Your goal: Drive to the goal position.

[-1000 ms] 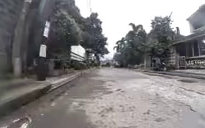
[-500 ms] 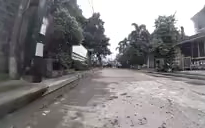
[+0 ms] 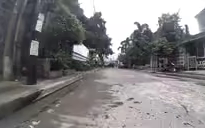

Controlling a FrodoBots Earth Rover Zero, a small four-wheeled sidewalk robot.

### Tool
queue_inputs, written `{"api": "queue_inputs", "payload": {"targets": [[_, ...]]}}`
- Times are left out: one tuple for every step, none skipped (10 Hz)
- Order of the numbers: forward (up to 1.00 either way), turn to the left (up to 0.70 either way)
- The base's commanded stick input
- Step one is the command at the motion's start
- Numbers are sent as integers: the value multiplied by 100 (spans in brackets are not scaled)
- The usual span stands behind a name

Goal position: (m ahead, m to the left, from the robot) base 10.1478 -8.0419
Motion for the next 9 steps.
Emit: {"api": "queue_inputs", "payload": {"targets": [[70, 0], [70, 0], [70, 0], [70, 0], [70, 0], [70, 0], [70, 0], [70, 0], [70, 0]]}}
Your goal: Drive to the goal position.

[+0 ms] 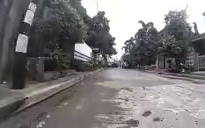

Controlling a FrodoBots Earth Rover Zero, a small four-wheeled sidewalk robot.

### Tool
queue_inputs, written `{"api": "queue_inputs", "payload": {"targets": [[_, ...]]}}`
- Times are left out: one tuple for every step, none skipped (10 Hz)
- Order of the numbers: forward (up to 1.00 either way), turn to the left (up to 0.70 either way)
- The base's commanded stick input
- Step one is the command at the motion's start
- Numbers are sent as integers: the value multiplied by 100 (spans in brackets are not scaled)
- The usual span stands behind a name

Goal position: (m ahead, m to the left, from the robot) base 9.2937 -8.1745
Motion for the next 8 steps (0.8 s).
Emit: {"api": "queue_inputs", "payload": {"targets": [[70, 0], [70, 0], [70, 0], [70, -10], [70, -26], [70, -35], [70, -22], [70, -3]]}}
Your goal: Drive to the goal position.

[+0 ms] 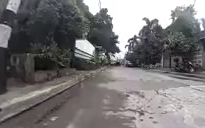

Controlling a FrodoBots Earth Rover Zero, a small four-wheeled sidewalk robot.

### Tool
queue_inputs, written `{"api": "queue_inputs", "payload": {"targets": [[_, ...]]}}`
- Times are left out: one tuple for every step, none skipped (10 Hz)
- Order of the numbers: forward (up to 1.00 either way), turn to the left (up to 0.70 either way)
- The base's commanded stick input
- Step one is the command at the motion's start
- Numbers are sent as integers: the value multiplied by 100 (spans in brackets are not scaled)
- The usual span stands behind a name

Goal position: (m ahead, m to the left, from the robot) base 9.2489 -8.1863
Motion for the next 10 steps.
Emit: {"api": "queue_inputs", "payload": {"targets": [[70, 0], [70, 0], [70, 0], [70, -4], [70, -18], [70, -31], [70, -35], [70, -35], [70, -24], [70, -4]]}}
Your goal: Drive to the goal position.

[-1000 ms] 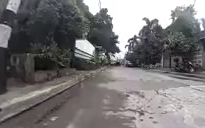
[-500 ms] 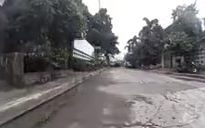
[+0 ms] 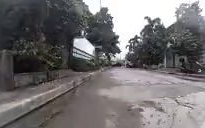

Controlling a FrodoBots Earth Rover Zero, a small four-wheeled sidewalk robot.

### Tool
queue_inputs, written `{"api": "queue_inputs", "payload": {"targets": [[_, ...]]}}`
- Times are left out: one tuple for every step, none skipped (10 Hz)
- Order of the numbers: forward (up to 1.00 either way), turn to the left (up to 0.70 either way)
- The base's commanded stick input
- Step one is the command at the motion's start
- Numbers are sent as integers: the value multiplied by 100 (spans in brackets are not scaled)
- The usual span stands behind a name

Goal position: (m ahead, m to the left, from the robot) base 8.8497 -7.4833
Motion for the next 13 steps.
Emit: {"api": "queue_inputs", "payload": {"targets": [[70, 0], [70, 0], [70, 0], [70, 0], [70, 0], [70, 0], [70, -21], [70, -35], [70, -35], [70, -35], [70, -35], [70, -30], [70, -18]]}}
